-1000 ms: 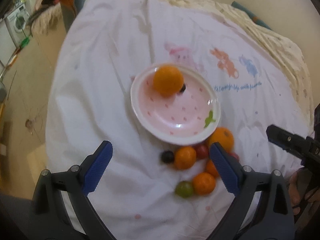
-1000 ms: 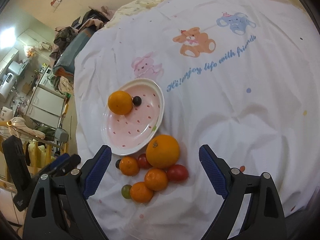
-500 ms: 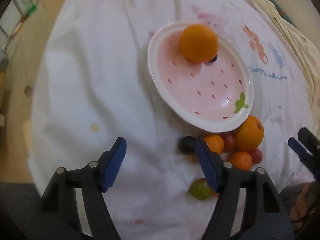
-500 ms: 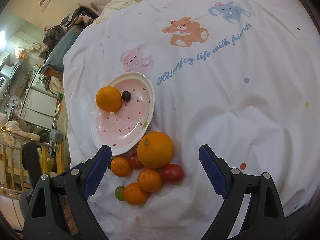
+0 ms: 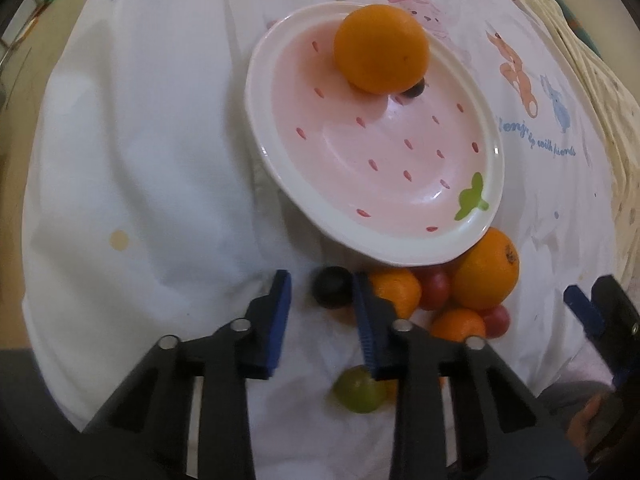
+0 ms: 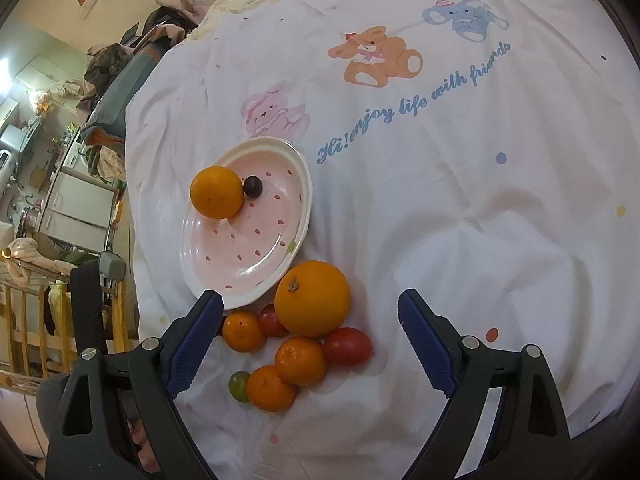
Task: Organize fruits
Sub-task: 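Grasp a dark grape with the left tool while the right tool grasps the big orange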
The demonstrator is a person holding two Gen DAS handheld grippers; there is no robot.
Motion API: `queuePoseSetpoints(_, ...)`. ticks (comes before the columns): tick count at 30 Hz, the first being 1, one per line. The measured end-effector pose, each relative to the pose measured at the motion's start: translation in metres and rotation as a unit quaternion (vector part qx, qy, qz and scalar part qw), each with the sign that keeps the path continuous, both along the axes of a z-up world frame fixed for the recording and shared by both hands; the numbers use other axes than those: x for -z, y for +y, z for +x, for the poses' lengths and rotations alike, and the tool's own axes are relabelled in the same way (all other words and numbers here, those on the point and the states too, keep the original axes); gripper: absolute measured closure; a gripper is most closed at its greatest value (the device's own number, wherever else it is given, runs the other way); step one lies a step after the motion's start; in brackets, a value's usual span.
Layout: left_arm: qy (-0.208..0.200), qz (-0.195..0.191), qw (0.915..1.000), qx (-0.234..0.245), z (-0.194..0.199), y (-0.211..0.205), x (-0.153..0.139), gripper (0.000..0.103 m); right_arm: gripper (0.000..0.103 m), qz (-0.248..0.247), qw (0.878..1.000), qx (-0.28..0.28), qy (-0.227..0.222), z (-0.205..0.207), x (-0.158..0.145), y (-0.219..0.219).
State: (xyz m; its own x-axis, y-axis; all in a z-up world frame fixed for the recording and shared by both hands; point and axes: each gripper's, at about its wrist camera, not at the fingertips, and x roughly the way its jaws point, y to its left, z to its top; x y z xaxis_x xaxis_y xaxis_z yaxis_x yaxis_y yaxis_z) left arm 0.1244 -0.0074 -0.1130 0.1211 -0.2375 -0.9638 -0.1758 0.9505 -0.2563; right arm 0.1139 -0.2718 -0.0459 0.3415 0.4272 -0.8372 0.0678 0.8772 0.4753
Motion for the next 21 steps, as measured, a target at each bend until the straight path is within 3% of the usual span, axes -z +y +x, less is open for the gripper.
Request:
queuePoseSetpoints(2,0.010,0.001,0.9999,-0.008,0.003,-0.002,0.003,0.078,0.012,-0.001,1.000,-0.001,0.000,0.000,0.000,0.000)
queuePoseSetpoints(8,0.040,-0.045,0.9971,-0.045,0.007,0.010,0.015,0.078,0.012,-0.005,1.000,0.000,0.000,-0.001,0.000,0.000)
queuePoseSetpoints(11,0.043,-0.072,0.9950,-0.054,0.006,0.014,0.019,0.086,0.012,-0.007,1.000,0.001,-0.001,-0.001,-0.001,0.000)
queuePoseSetpoints(21,0.032,-0.071,0.9958,-0.047,-0.004,0.018,0.007,0.088,0.012,-0.008,1.000,0.007,-0.009,-0.001,-0.004,-0.005)
